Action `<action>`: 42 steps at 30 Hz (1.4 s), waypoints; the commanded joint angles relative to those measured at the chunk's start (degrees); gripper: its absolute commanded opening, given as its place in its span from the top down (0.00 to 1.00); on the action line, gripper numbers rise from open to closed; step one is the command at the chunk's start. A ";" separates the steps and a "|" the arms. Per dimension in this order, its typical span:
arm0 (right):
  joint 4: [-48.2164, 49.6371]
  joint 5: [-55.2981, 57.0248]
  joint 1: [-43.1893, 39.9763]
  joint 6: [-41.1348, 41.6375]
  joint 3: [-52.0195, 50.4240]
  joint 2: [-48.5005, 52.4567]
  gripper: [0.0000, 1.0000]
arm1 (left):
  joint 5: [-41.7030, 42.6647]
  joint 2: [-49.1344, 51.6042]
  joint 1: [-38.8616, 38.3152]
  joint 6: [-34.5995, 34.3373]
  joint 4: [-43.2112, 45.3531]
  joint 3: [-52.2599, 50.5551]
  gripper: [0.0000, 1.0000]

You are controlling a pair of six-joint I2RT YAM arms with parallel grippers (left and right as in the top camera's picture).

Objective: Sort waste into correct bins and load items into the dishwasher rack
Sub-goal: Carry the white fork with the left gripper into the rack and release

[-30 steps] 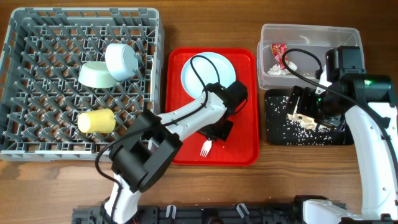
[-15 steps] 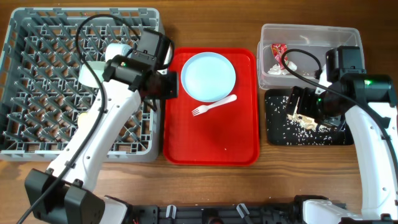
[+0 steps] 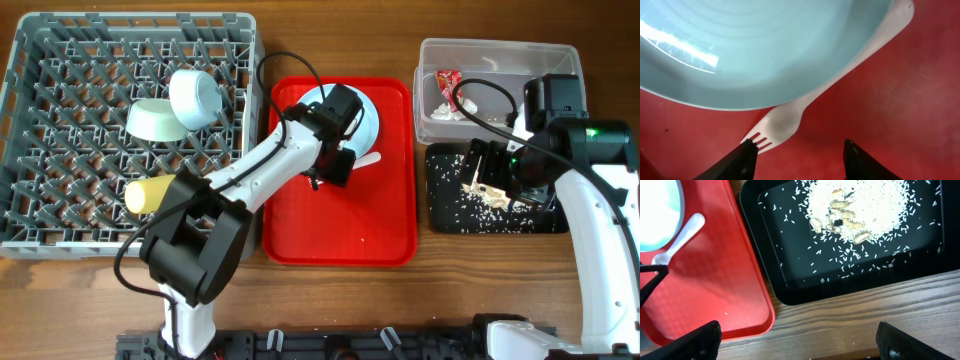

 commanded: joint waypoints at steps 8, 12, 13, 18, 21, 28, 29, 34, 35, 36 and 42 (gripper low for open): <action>-0.17 0.98 -0.20 -0.96 1.11 -0.90 0.00 | -4.63 3.74 -0.13 1.33 3.93 -0.20 0.41; -0.33 0.98 -0.20 -1.01 1.11 -0.90 0.00 | -4.42 3.76 -0.13 1.29 4.90 -1.79 0.41; -0.31 0.98 -0.20 -1.01 1.11 -0.90 0.00 | -4.42 3.76 -0.13 1.29 4.85 -2.25 0.41; -0.42 1.01 -0.20 -1.01 1.11 -0.90 0.00 | 1.05 3.76 -0.15 1.29 4.44 -4.81 0.47; -0.42 1.01 -0.20 -1.01 1.11 -0.90 0.00 | 2.93 3.74 -0.22 1.11 4.04 -4.81 0.57; -0.31 1.01 -0.20 -1.11 1.11 -0.90 0.00 | 2.91 3.74 -3.06 1.11 -1.73 -4.81 0.66; -0.31 1.01 -0.20 -1.11 1.11 -0.90 0.01 | 2.91 3.74 -3.69 1.09 -2.58 -4.81 0.66; -0.35 1.01 -0.20 -1.14 1.11 -0.90 0.00 | 2.91 3.74 -6.67 1.09 -3.30 -4.81 0.80; -0.35 0.98 -0.20 -0.98 1.11 -0.90 0.00 | 2.91 3.74 -6.88 1.09 -3.30 -4.81 0.80; -0.35 0.98 -0.20 -0.98 1.11 -0.90 0.00 | 2.91 3.74 -6.88 1.09 -3.32 -4.81 0.83; -0.52 1.01 -0.20 -1.01 1.11 -0.90 0.00 | 2.91 3.74 -6.88 1.09 -3.76 -4.81 0.96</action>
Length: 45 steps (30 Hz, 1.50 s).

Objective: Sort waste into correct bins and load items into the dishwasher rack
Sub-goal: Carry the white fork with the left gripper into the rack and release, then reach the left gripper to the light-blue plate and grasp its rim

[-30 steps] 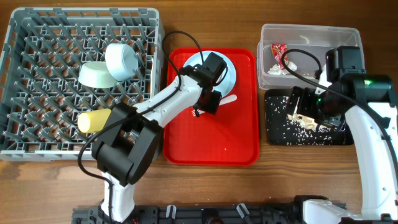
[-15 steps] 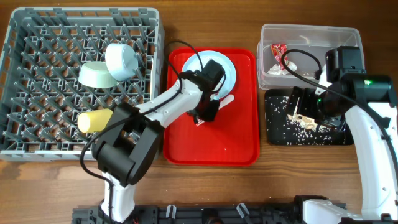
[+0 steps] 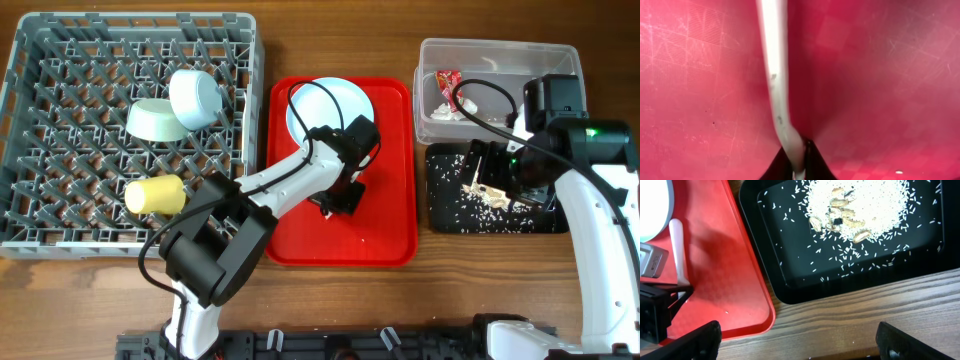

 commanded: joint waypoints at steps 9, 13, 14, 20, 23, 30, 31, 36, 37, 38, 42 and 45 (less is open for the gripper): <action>-0.22 1.01 -0.20 -1.03 1.11 -0.90 0.00 | -2.45 -13.55 -0.50 -0.04 -2.14 -1.38 0.96; -0.20 1.01 -0.20 -1.01 1.11 -0.90 0.01 | -10.45 -23.63 3.52 -0.02 -3.32 -1.38 0.96; -0.20 1.01 -0.20 -1.01 1.11 -0.90 0.00 | -11.04 -25.68 6.38 0.02 -3.50 -1.38 0.96; -0.22 1.01 -0.20 -1.01 1.11 -0.90 0.00 | -10.99 -24.81 24.09 0.15 -3.45 -1.40 0.96; -0.22 0.98 -0.20 -0.98 1.11 -0.90 0.00 | -10.99 -20.68 27.74 0.17 -3.30 -1.40 0.96; -0.44 1.01 -0.20 -1.05 1.11 -0.90 0.00 | -11.91 -14.56 29.16 0.17 -1.88 -1.40 0.59; -0.42 1.01 -0.20 -1.05 1.11 -0.90 0.00 | -11.89 -14.60 29.16 0.15 -2.03 -1.40 0.58; -0.42 0.98 -0.20 -1.03 1.11 -0.90 0.00 | -9.73 -20.50 28.52 0.13 -2.38 -1.38 0.57; -0.39 1.01 -0.20 -1.03 1.11 -0.90 0.00 | -5.29 -23.30 27.36 0.13 -0.98 -1.38 0.54; -0.35 0.98 -0.20 -1.01 1.11 -0.90 0.00 | -1.84 -24.41 26.43 0.15 0.42 -1.38 0.51; 0.00 0.96 -0.20 -0.70 1.11 -0.90 0.00 | 3.15 -24.15 18.91 2.14 9.20 -1.40 0.33; -0.02 0.98 -0.20 -0.70 1.11 -0.90 0.00 | 0.15 -18.91 11.89 3.50 17.73 -1.40 0.32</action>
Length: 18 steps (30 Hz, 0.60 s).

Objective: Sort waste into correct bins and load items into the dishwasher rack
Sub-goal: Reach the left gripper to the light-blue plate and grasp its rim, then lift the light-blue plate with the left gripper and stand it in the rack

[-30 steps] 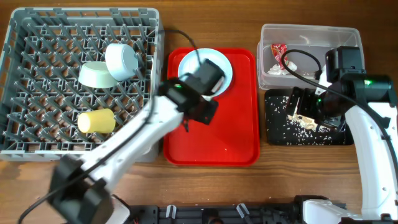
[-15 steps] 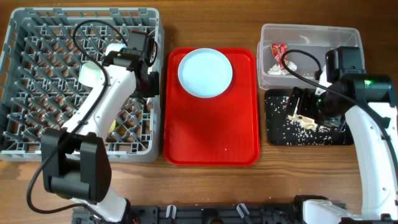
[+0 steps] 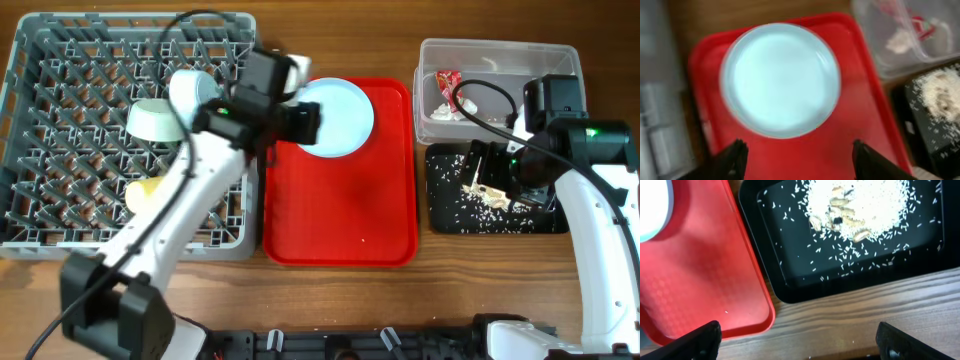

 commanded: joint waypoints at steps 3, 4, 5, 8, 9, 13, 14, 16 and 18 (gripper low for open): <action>0.09 0.98 -0.20 -0.72 1.11 -0.90 0.00 | -1.51 12.26 -9.09 4.55 9.75 0.00 0.31; 0.09 0.98 -0.20 -0.72 1.11 -0.90 0.00 | -1.53 14.91 -10.10 6.08 11.08 0.00 0.31; 0.07 0.98 -0.20 -0.74 1.11 -0.90 0.00 | -2.19 17.18 -10.69 6.14 11.93 0.00 0.28; -0.07 0.98 -0.20 -0.72 1.11 -0.90 0.00 | -3.89 23.12 -10.97 8.72 13.05 0.00 0.28; -0.07 0.98 -0.20 -0.72 1.11 -0.90 0.00 | -4.79 24.37 -10.93 8.92 12.70 0.00 0.29; -0.07 0.98 -0.20 -0.74 1.11 -0.90 0.00 | -5.18 26.40 -11.21 8.90 8.37 0.00 0.45; 0.00 0.98 -0.20 -0.74 1.11 -0.90 0.00 | -5.16 26.36 -11.30 8.87 6.86 0.00 0.52; 0.00 0.98 -0.20 -0.72 1.11 -0.90 0.00 | -5.14 26.36 -11.61 8.87 3.06 0.00 0.75; 0.02 0.98 -0.20 -0.74 1.11 -0.90 0.00 | -5.16 26.36 -12.24 8.87 1.86 0.00 0.76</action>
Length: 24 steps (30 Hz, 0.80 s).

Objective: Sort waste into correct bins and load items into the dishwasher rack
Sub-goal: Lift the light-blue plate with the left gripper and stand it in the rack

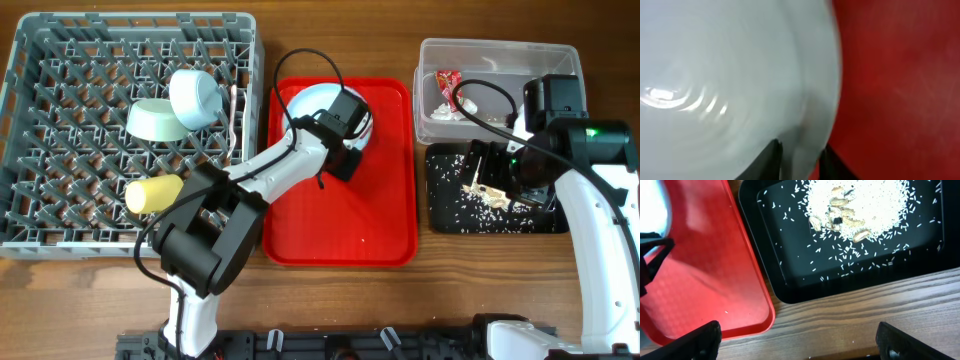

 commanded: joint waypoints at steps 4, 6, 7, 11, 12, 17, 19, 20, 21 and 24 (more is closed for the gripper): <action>-0.04 0.96 -0.20 -1.01 1.11 -0.87 0.00 | 0.37 1.73 -3.32 -0.13 -2.49 -1.31 0.85; 0.02 0.98 -0.20 -1.03 1.11 -0.87 0.00 | 0.37 1.66 -4.26 -0.13 -2.36 -1.29 0.91; 0.00 0.98 -0.20 -1.07 1.11 -0.87 0.00 | 0.37 1.38 -4.52 -0.13 -2.49 -1.29 0.96; -0.07 0.98 -0.20 -1.16 1.11 -0.87 0.00 | 0.37 -4.85 -4.52 -0.15 -2.80 -1.29 0.96; -0.09 0.98 -0.20 -1.14 1.11 -0.87 0.00 | 0.39 -7.39 -4.52 -0.15 -2.86 -1.29 0.96; -0.31 0.98 -0.20 -1.16 1.11 -0.87 0.00 | 0.44 -23.54 -4.11 -0.20 -4.79 -1.29 0.96; -0.31 0.98 -0.20 -1.16 1.11 -0.87 0.00 | 0.85 -29.38 -2.54 -0.55 -5.35 -1.29 0.96; -0.28 0.98 -0.20 -1.16 1.11 -0.87 0.00 | 1.33 -32.41 -0.70 -0.70 -5.68 -1.29 0.96; -0.28 0.98 -0.20 -1.18 1.11 -0.87 0.00 | 3.39 -35.23 2.10 -1.73 -5.99 -1.29 0.96; -0.28 0.98 -0.20 -1.16 1.11 -0.87 0.00 | 16.44 -39.21 12.66 -2.38 -6.03 -1.29 0.96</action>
